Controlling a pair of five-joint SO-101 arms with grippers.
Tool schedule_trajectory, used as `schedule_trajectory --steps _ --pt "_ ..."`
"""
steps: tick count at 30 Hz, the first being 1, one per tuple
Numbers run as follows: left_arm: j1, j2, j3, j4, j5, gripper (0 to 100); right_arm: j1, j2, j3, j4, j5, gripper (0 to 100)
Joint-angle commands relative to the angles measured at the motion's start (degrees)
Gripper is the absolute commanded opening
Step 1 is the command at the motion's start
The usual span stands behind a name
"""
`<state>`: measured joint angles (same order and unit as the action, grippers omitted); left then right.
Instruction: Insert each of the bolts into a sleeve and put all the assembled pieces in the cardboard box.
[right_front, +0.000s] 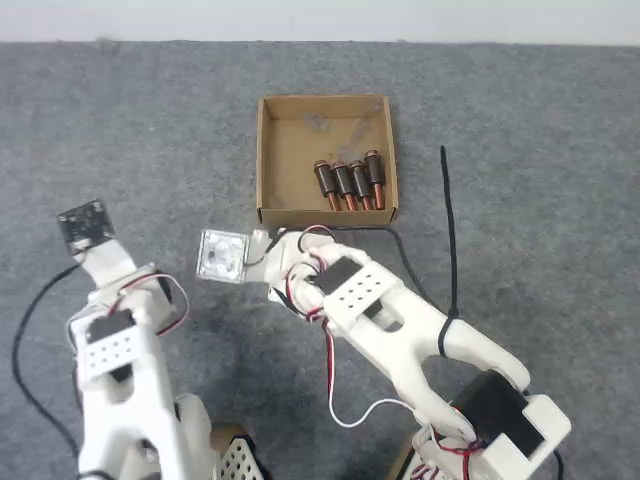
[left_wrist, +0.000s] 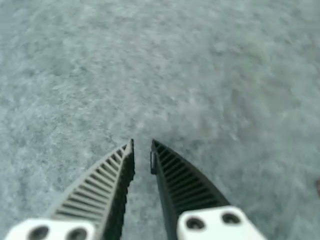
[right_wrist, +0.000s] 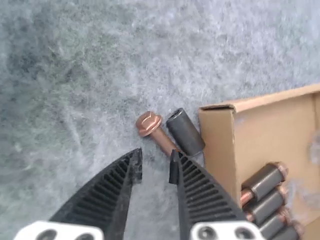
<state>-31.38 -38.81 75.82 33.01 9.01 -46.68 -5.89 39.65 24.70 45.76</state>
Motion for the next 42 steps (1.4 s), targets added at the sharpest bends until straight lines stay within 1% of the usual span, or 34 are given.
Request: schedule_trajectory --steps 1,3,8,12,16,24,28,39,42 --pt "-1.5 3.4 -5.4 -1.9 2.1 6 1.2 -3.3 -0.2 -2.9 2.9 8.4" --pt "-1.7 5.7 -6.9 -1.8 3.7 6 1.2 -3.3 -0.2 -3.2 3.0 8.4" --pt "-4.8 10.8 -11.2 -0.4 7.3 6 1.2 -1.5 -0.8 -4.4 3.0 8.4" --pt "-6.6 16.0 -15.7 1.9 8.2 6 2.3 3.7 -3.0 -7.4 3.0 8.4" --pt "-7.9 19.4 -18.5 2.9 9.3 6 4.0 7.8 -6.8 -7.7 3.0 8.4" --pt "-8.2 20.4 -18.9 1.4 10.0 6 5.5 13.8 -12.9 -7.9 3.3 8.4" --pt "-8.2 20.4 -18.9 1.3 10.0 6 5.8 18.2 -16.4 -7.9 6.9 8.4" --pt "-8.2 20.5 -19.0 1.2 10.0 6 5.5 25.6 -22.4 -7.2 7.0 8.6" --pt "-8.2 20.5 -18.9 1.2 10.0 6 5.0 26.1 -24.9 -2.5 7.1 8.7"
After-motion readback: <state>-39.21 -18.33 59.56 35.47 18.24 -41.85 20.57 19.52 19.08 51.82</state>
